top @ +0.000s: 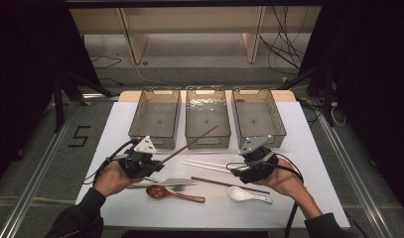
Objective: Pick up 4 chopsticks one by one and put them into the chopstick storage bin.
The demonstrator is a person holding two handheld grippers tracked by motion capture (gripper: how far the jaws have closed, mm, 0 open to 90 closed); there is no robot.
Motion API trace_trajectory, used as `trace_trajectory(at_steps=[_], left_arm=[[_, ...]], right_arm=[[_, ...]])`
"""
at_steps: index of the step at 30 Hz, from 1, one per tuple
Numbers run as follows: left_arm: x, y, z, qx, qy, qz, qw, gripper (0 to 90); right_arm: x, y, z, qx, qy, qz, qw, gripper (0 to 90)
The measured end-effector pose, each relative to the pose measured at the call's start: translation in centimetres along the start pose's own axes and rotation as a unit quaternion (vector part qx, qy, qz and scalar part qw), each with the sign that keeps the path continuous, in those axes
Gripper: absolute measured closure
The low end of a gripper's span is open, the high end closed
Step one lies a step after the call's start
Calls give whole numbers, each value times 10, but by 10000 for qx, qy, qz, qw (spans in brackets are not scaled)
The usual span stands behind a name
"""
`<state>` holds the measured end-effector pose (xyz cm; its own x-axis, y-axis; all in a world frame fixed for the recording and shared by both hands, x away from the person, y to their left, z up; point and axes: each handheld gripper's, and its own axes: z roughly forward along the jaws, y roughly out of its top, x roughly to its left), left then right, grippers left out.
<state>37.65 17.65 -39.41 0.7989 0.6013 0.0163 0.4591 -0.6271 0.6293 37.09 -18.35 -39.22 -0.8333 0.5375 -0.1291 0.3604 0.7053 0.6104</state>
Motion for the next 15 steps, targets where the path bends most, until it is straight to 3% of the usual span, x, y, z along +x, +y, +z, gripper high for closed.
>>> trace_trajectory(at_steps=[6, 11, 15], left_arm=[[13, 4, -5, -42, 149, -265, 9995, 831], [32, 15, -7, -137, 333, -561, 9978, 831], [45, 20, -6, -133, 490, -636, 9967, 831]], right_arm=[[-2, -10, 3, 48, -1, 152, 9999, 330], [-2, -16, 3, 89, -25, 210, 9997, 327], [-2, -19, 3, 116, -3, 207, 9997, 325]])
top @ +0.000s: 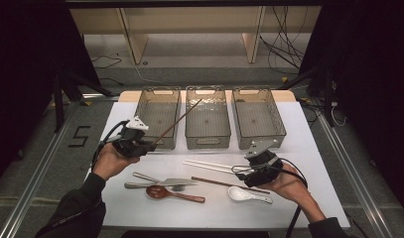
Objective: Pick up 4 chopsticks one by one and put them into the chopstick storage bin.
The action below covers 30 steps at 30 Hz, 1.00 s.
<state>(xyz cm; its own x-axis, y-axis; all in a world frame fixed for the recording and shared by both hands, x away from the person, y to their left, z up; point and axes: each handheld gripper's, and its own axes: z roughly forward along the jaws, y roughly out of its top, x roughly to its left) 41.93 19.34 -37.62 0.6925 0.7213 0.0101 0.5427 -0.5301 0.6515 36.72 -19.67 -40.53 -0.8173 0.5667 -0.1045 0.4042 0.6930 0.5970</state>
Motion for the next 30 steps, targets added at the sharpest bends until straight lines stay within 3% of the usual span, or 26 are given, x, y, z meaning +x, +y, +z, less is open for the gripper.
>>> trace_trajectory(at_steps=[6, 12, 16, 19, 30], left_arm=[[19, 7, 3, -28, 153, -238, 9996, 831], [49, 18, 12, -76, 390, -682, 9969, 831], [62, 21, 19, -12, 498, -803, 9955, 830], [77, 23, 28, 108, 631, -984, 9931, 830], [88, 24, 53, 330, 883, -1195, 9884, 826]], right_arm=[[0, -3, 1, 26, 12, 13, 10000, 320], [0, -4, 0, 34, 40, 17, 10000, 315], [1, -4, 1, 41, 35, -12, 10000, 315], [0, -4, 1, 44, 42, -14, 10000, 315], [1, -4, 2, 65, 58, -33, 10000, 315]])
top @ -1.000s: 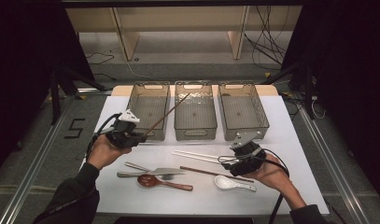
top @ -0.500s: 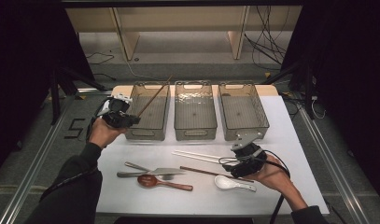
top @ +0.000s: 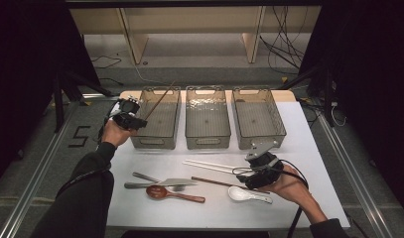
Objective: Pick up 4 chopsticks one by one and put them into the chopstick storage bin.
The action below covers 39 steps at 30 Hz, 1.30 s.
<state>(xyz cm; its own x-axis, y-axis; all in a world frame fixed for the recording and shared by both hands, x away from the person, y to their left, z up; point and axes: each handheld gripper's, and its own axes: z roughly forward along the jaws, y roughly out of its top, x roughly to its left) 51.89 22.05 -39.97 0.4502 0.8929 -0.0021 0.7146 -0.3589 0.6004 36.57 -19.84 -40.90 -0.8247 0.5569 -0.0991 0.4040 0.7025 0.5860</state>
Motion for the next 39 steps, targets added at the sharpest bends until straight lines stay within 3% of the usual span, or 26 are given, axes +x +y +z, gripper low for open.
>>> trace_trajectory(at_steps=[2, 5, 8, 9, 13, 15, 18, 24, 26, 30, 39], left_arm=[[2, -1, 3, 17, 121, -33, 9999, 819], [3, -2, 5, 95, 112, -148, 9998, 658], [-1, -2, -6, -132, 177, -322, 9992, 519], [-5, -2, -12, -245, 164, -270, 9992, 482], [-31, -2, -36, -509, -361, 55, 9980, 361], [-43, -6, -47, -618, -812, 190, 9946, 304], [-59, -16, -62, -700, -1064, 520, 9905, 264], [-75, -41, -75, -838, -1501, 631, 9831, 218], [-80, -50, -72, -824, -1540, 717, 9820, 202], [-89, -65, -69, -792, -1554, 942, 9802, 189], [-98, -93, -75, -831, -1519, 1002, 9798, 183]], right_arm=[[0, 0, 0, 34, 7, -1, 10000, 316], [0, 0, 1, 45, -4, -3, 10000, 318], [0, -1, 0, 24, 6, 17, 10000, 318], [-1, -1, 1, 36, 4, 26, 10000, 327], [0, -2, 4, 190, 12, 3, 9998, 338], [1, -2, 6, 288, 21, -38, 9996, 338], [1, -3, 9, 468, 26, -43, 9989, 350], [-5, -8, 22, 1006, 131, -187, 9947, 459], [-7, -9, 28, 1201, 241, -151, 9924, 491], [-5, -7, 34, 1434, 397, -360, 9882, 572], [-1, -7, 45, 1921, 489, -629, 9781, 681]])
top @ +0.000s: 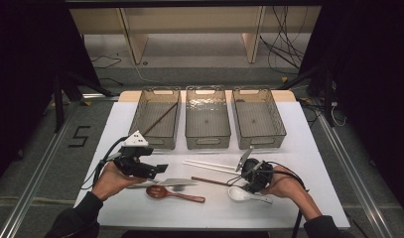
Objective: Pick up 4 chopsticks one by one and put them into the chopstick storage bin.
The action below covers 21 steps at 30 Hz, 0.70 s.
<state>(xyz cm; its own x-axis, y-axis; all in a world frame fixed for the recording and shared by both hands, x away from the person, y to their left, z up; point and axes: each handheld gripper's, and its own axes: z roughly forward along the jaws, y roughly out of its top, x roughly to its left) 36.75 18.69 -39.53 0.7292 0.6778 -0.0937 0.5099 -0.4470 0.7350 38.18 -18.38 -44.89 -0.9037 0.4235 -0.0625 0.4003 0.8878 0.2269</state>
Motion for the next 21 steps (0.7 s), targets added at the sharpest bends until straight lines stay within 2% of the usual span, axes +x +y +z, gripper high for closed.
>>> trace_trajectory(at_steps=[3, 7, 10, 15, 16, 21], left_arm=[[-2, -7, -2, -8, 73, 13, 10000, 178], [-5, -13, -7, -76, 63, -39, 9999, 176], [-7, -17, -8, -16, 93, 25, 10000, 176], [-8, -21, -7, 22, 106, 8, 9999, 175], [-8, -21, -7, 24, 111, 10, 9999, 175], [-6, -23, -6, 61, 109, -17, 9999, 175]], right_arm=[[0, 0, 1, 39, 32, -19, 10000, 700], [1, 1, 3, 144, 105, -102, 9998, 731], [1, 2, 4, 192, 149, -124, 9996, 767], [1, 5, 5, 393, 59, -260, 9989, 813], [1, 6, 6, 383, 54, -216, 9990, 818], [0, 8, 6, 474, 81, -341, 9983, 823]])
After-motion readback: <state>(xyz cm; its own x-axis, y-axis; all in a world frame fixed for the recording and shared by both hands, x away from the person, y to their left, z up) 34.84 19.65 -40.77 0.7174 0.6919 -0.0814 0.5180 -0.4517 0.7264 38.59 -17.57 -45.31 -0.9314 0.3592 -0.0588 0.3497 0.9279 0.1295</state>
